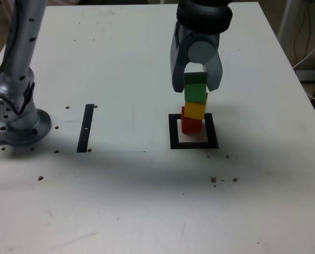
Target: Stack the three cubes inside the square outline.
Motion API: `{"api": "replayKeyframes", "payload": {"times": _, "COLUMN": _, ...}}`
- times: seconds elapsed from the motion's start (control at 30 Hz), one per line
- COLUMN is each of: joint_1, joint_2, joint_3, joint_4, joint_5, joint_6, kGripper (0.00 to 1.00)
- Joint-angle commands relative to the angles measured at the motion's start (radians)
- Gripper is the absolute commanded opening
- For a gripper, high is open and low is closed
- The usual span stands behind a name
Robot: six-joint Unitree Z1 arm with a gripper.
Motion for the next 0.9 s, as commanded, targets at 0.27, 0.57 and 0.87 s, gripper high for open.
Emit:
{"api": "replayKeyframes", "payload": {"times": 0.27, "joint_1": -0.006, "joint_2": 0.006, "joint_3": -0.002, "joint_4": -0.003, "joint_5": -0.002, "joint_6": -0.001, "kGripper": 0.58}}
{"api": "replayKeyframes", "payload": {"times": 0.57, "joint_1": -0.007, "joint_2": -0.006, "joint_3": 0.014, "joint_4": -0.003, "joint_5": 0.0, "joint_6": -0.001, "kGripper": 0.99}}
{"api": "replayKeyframes", "payload": {"times": 0.87, "joint_1": -0.007, "joint_2": -0.041, "joint_3": 0.028, "joint_4": -0.002, "joint_5": 0.003, "joint_6": -0.001, "kGripper": 1.0}}
